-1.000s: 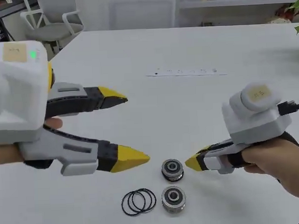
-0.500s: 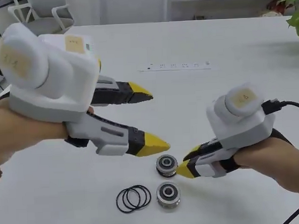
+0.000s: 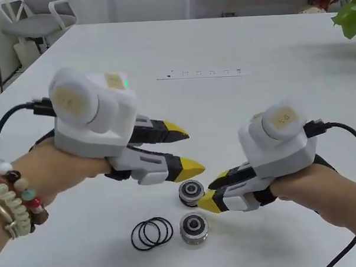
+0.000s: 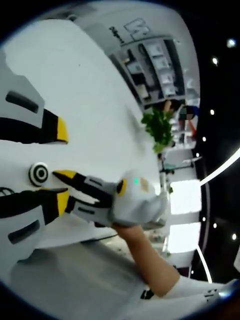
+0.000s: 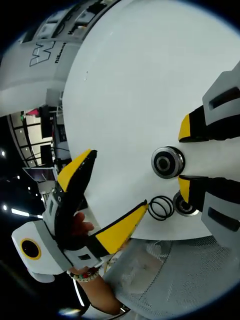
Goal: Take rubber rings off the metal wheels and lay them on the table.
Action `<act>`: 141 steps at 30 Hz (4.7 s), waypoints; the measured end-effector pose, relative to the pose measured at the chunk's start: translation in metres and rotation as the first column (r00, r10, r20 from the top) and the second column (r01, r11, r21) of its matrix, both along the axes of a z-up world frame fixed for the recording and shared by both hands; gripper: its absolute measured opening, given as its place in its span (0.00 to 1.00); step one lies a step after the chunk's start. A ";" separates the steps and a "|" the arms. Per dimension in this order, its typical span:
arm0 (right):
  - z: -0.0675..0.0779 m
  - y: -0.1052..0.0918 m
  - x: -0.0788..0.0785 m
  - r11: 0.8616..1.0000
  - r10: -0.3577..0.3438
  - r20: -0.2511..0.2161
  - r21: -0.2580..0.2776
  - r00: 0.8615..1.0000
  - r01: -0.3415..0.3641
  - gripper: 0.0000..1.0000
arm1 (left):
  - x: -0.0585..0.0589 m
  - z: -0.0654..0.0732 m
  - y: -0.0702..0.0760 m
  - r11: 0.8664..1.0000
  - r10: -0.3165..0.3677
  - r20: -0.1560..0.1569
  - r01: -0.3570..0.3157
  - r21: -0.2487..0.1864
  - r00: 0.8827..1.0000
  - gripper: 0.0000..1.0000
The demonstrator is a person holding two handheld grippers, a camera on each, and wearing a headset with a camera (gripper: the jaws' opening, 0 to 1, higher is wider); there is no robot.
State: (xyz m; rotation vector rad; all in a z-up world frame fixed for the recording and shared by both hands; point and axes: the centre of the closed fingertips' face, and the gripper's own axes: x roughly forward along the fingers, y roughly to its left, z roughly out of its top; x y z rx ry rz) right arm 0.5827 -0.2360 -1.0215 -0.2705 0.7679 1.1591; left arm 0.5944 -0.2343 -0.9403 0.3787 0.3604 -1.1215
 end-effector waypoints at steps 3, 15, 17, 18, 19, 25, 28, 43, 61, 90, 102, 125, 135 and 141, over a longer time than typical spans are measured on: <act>-0.002 0.001 -0.002 1.000 0.010 -0.003 -0.002 1.000 -0.010 0.25 | 0.000 -0.016 0.003 1.000 0.015 -0.025 -0.014 0.014 1.000 0.32; -0.002 0.005 -0.001 0.999 0.032 0.034 -0.006 0.999 -0.031 0.25 | 0.000 -0.051 0.002 0.997 0.029 -0.062 -0.024 0.078 0.998 0.22; -0.002 0.006 -0.001 0.999 0.032 0.042 -0.010 0.999 -0.032 0.24 | -0.002 -0.056 0.002 0.996 0.027 -0.070 -0.020 0.091 0.997 0.22; -0.002 0.006 -0.001 0.999 0.033 0.045 -0.011 0.998 -0.033 0.24 | -0.003 -0.058 0.002 0.995 0.025 -0.077 -0.018 0.098 0.997 0.22; -0.002 0.006 -0.001 0.999 0.036 0.045 -0.009 0.998 -0.035 0.23 | -0.005 -0.061 0.003 0.994 0.019 -0.083 -0.010 0.112 0.996 0.22; -0.002 0.007 -0.001 0.999 0.043 0.054 -0.014 0.998 -0.043 0.21 | -0.003 -0.062 0.004 0.994 0.025 -0.087 -0.016 0.105 0.996 0.18; -0.002 0.006 0.000 0.999 0.042 0.052 -0.019 0.998 -0.042 0.18 | -0.005 -0.064 0.005 0.995 0.037 -0.105 -0.027 0.096 0.994 0.17; -0.003 0.001 -0.001 0.990 0.112 0.125 -0.105 0.986 -0.099 0.03 | -0.006 -0.062 0.007 0.997 0.066 -0.117 -0.059 0.057 0.991 0.14; -0.001 -0.006 0.011 0.977 -0.197 -0.174 0.048 0.965 0.209 0.00 | -0.005 -0.063 0.008 0.995 0.056 -0.074 -0.049 0.091 0.996 0.14; 0.035 0.026 0.007 0.955 -0.175 -0.203 0.202 0.964 0.216 0.00 | -0.006 -0.065 0.008 0.996 0.050 -0.070 -0.045 0.074 0.996 0.14; 0.016 0.007 0.011 0.948 -0.248 -0.268 0.128 0.931 0.290 0.00 | -0.007 -0.061 0.006 0.993 0.033 -0.051 -0.027 0.114 0.998 0.14; 0.045 0.003 0.022 0.921 -0.282 -0.237 0.205 0.930 0.332 0.00 | -0.005 0.047 0.054 0.994 0.095 0.037 -0.097 0.053 0.995 0.38; 0.056 0.005 0.023 0.910 -0.284 -0.238 0.239 0.929 0.340 0.00 | -0.027 0.079 0.083 0.991 0.120 0.089 -0.124 0.044 0.989 0.48; 0.062 0.007 0.022 0.906 -0.279 -0.237 0.255 0.931 0.337 0.00 | -0.044 0.085 0.094 0.991 0.125 0.095 -0.130 0.045 0.988 0.52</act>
